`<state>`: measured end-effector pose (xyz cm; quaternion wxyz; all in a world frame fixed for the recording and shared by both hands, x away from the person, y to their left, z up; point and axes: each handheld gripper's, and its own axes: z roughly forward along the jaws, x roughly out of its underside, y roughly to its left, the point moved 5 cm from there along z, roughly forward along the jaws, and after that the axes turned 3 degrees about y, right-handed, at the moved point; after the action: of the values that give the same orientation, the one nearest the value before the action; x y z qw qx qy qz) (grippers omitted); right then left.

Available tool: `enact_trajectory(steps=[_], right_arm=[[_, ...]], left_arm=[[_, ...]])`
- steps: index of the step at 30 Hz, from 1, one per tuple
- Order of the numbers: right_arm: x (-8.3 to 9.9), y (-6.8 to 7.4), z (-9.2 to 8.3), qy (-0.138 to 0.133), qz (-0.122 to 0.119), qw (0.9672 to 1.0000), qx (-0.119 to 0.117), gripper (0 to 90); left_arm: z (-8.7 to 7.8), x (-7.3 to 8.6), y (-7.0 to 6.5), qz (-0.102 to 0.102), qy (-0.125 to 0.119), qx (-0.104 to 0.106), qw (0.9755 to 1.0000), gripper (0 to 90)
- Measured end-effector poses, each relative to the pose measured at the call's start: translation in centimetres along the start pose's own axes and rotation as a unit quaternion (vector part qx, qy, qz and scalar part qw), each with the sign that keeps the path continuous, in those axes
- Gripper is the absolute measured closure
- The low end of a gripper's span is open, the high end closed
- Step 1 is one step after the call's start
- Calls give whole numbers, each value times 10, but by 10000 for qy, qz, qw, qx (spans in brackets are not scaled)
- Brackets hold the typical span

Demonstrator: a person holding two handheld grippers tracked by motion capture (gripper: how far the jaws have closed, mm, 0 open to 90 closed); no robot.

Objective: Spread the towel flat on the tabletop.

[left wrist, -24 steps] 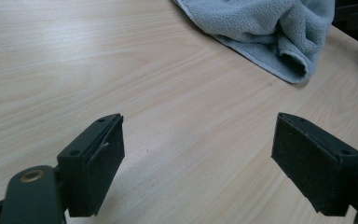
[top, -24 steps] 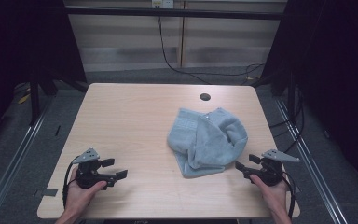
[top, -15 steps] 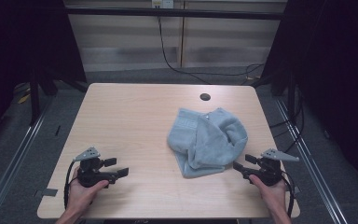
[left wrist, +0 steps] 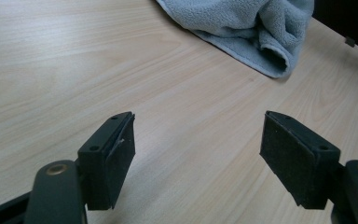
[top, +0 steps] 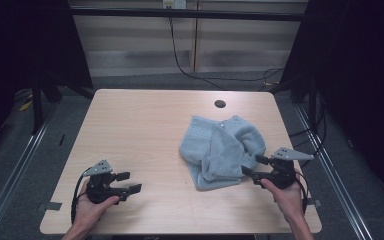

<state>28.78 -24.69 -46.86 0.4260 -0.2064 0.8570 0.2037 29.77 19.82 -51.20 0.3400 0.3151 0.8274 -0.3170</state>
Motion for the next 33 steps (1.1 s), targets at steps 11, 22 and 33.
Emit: enact_trajectory(steps=[11,22,33], right_arm=[[-26,-10,49,581,-33,9982,-143,205],[7,-30,96,1316,138,9912,-14,132],[9,-18,97,1485,-188,9887,0,405]], left_arm=[[-3,0,0,-1,-53,-55,10000,262],[-10,-1,7,-110,-221,-180,9995,314],[-6,-2,-4,307,-144,135,9993,490]])
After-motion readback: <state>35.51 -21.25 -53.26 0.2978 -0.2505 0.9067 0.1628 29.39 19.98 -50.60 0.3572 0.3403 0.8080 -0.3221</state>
